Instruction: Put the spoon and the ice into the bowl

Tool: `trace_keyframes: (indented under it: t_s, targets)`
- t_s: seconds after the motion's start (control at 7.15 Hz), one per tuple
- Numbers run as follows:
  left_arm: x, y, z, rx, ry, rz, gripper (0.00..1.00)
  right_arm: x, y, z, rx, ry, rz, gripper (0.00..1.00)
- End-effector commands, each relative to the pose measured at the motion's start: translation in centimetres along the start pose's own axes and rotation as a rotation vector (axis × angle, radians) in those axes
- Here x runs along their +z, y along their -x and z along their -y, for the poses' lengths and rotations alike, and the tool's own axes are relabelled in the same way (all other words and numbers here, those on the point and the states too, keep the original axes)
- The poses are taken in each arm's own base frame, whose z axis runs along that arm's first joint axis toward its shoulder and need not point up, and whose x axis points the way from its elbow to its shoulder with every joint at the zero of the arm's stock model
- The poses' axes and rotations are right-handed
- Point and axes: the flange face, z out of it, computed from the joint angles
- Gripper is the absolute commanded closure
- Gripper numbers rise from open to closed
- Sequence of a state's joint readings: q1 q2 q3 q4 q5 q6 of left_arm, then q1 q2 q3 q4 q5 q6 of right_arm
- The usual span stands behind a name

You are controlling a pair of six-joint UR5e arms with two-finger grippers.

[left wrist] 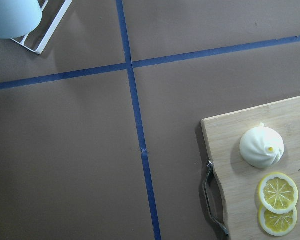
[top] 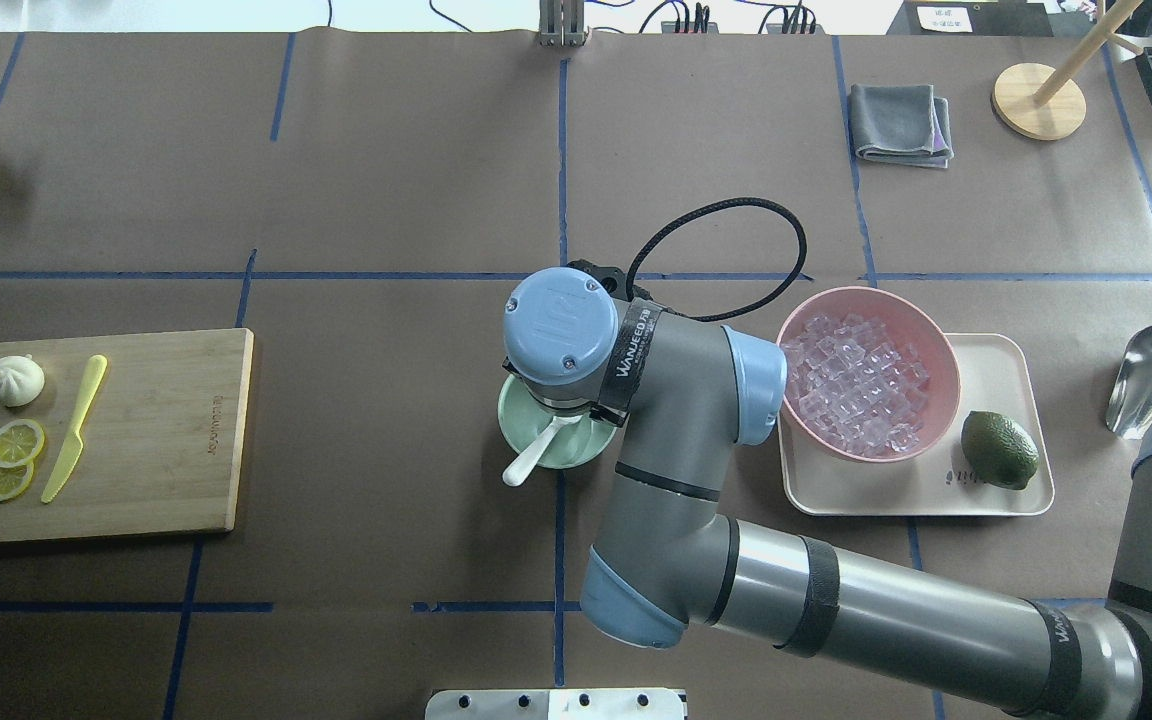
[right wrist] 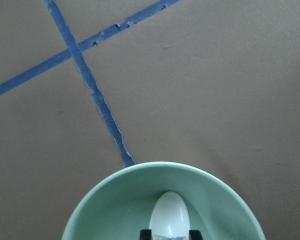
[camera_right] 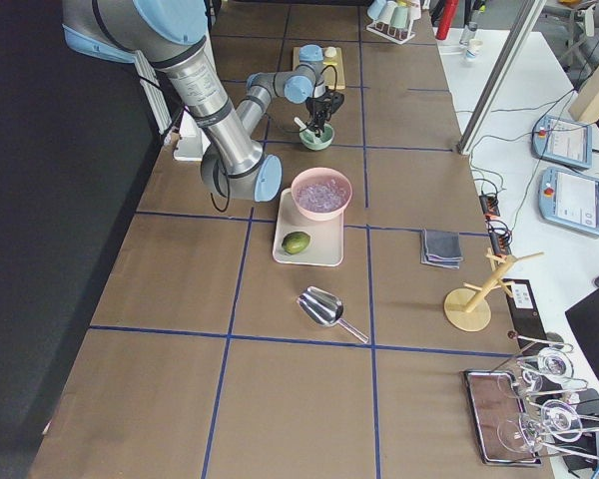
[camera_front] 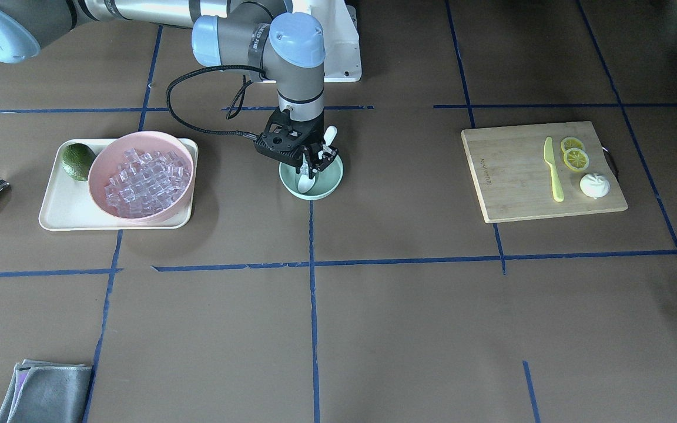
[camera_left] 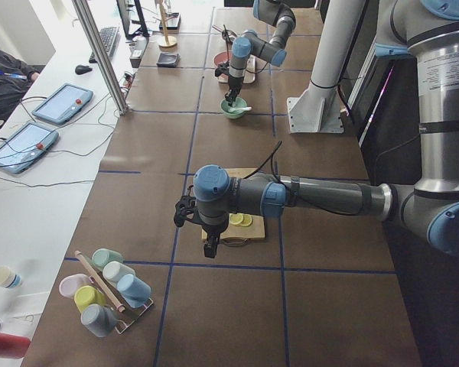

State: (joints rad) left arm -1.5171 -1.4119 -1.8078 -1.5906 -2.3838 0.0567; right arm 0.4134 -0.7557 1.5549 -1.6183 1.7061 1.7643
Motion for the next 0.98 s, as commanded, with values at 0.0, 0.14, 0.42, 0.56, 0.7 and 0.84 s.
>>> trace_keyframes:
  t_s: [0.0,0.14,0.42,0.56,0.7,0.84]
  targets:
    - [0.0,0.0,0.0,-0.001,0.001,0.0,0.0,0.1,0.0,-0.2,-0.011,-0.002,0.0,0.01]
    - [0.1,0.1,-0.1,-0.002,0.002,0.0,0.0,0.1,0.0,-0.2,-0.01,-0.003,-0.001,0.0]
    - [0.0,0.0,-0.1,-0.001,0.001,0.0,0.0,-0.4,0.2,-0.2,-0.017,-0.002,0.009,0.0]
    - [0.0,0.0,-0.2,0.0,0.0,0.0,0.0,-1.2,0.4,-0.1,-0.038,0.0,0.022,0.0]
    - [0.1,0.1,-0.2,-0.004,0.003,0.0,0.0,-2.1,0.4,1.6,-0.076,0.001,0.027,0.0]
    - [0.3,0.4,-0.4,-0.015,0.011,0.01,0.0,-2.6,-0.3,5.3,-0.117,0.037,0.018,0.0]
